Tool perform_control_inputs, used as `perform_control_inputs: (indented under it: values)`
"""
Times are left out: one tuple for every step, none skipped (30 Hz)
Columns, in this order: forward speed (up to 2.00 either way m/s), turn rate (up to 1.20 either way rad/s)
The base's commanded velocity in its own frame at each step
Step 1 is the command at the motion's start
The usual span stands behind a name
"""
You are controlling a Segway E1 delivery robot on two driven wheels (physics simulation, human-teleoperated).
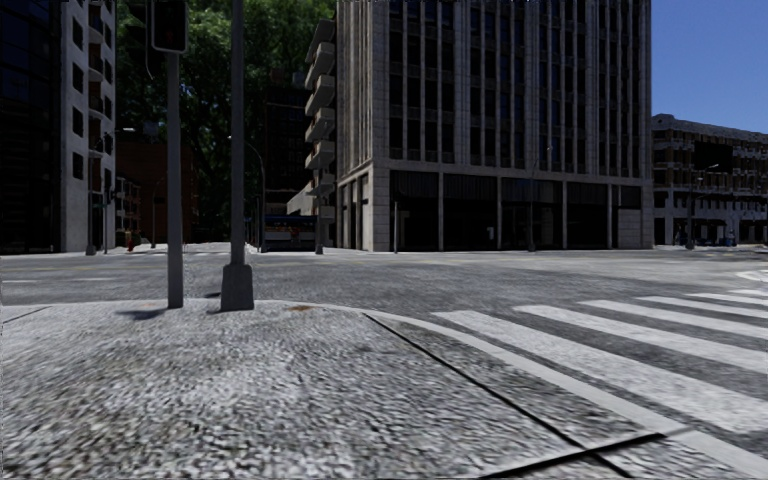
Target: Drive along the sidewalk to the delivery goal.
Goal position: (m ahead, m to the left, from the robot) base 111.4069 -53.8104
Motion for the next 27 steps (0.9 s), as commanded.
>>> perform_control_inputs:
  values:
    - [2.00,-0.54]
    - [2.00,-0.54]
    - [2.00,-0.54]
    - [2.00,-0.54]
    - [2.00,-0.54]
    - [2.00,-0.54]
    - [1.97,-0.54]
    - [1.76,-0.54]
    - [1.63,-0.54]
    - [1.59,-0.54]
    - [1.58,-0.54]
    - [1.58,-0.54]
    - [1.57,-0.54]
    - [1.57,-0.54]
    - [1.57,-0.54]
    - [1.57,-0.54]
    - [1.57,-0.54]
    - [1.57,-0.55]
    - [1.57,-0.56]
    - [1.57,-0.57]
    - [1.57,-0.58]
    - [1.57,-0.58]
    - [1.57,-0.58]
    - [1.57,-0.58]
    - [1.57,-0.58]
    - [1.57,-0.58]
    - [1.57,-0.58]
